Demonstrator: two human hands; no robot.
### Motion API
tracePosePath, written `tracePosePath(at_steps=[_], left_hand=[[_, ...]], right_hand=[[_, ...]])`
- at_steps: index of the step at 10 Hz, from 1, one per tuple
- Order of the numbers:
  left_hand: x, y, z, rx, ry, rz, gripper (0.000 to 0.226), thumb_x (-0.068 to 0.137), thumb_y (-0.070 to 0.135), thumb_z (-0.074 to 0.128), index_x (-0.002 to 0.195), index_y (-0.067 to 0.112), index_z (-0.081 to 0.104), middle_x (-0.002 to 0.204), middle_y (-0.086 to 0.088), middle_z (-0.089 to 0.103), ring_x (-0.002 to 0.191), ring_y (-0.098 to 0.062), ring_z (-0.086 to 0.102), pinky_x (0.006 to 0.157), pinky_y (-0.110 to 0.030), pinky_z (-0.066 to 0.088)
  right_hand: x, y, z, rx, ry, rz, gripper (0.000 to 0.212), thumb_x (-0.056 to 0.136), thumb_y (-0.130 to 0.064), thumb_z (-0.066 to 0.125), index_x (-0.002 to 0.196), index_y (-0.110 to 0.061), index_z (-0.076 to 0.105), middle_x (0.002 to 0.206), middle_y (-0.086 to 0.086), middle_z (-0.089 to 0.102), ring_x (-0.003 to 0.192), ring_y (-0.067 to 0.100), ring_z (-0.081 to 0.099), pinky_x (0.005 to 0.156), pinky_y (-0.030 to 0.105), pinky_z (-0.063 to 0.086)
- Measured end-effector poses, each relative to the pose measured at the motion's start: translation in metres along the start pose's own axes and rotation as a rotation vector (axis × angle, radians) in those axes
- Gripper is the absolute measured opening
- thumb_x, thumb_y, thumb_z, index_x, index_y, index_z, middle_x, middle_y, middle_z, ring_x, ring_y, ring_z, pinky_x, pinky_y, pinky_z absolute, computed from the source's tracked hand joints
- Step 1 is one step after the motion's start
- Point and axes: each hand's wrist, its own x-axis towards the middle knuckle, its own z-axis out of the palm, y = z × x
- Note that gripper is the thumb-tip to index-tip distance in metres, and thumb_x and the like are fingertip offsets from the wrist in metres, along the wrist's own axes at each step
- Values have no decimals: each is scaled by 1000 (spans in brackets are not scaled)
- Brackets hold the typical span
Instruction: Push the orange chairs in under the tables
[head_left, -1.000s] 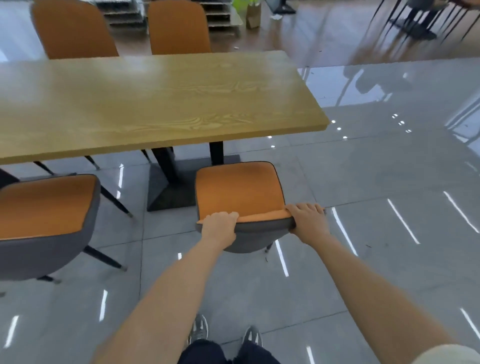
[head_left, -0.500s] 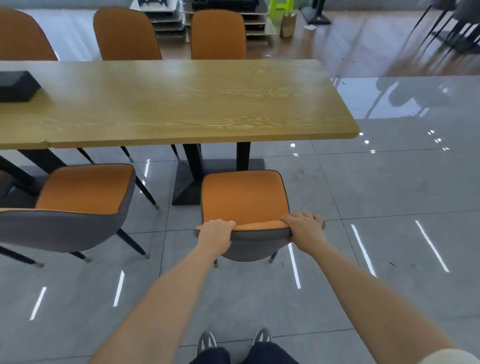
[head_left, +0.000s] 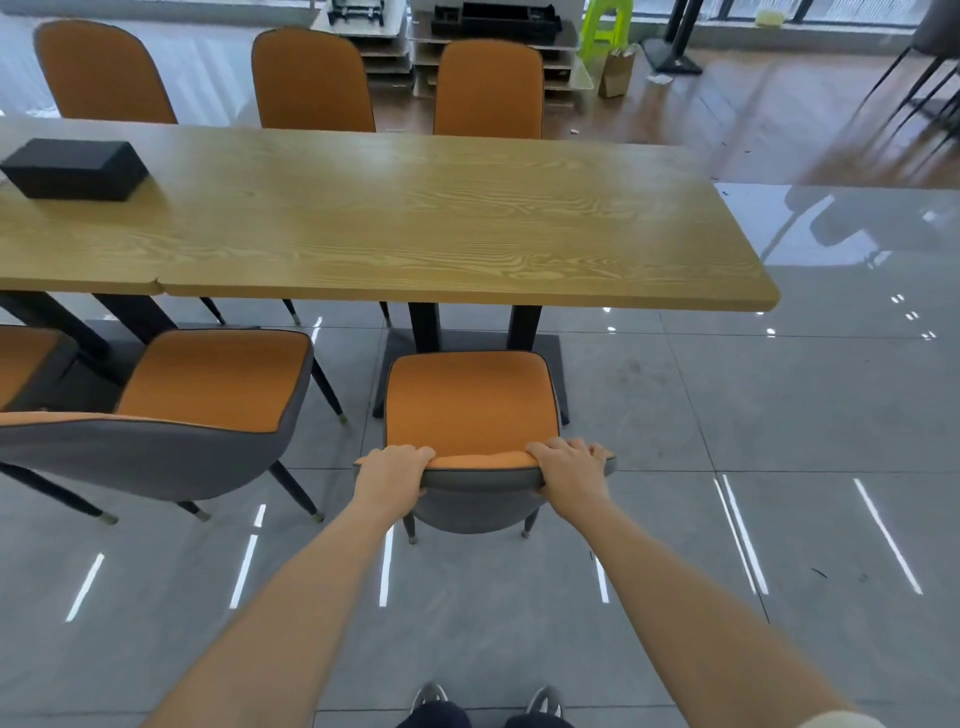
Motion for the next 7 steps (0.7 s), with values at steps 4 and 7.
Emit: tracePosePath(at_steps=[4,7], left_hand=[[38,-44,-15,26,77,1,38,89,15,54,126,23,50,119,-2,61,116,-22,53,98,-36,37],[32,-44,-15,60,46,44,51,88,19,60,134,20,39,129,-3,53,124,-23,44,106,-39,34]], right_hand=[[42,-32,-5,15,58,33,40,90,-24,59,128,-26,47,128,3,55,123,31,43,107,55,26],[35,-35,-4,-10,58,47,42,89,-27,61,128,-24,44,130,3,53,123,30,43,105,48,29]])
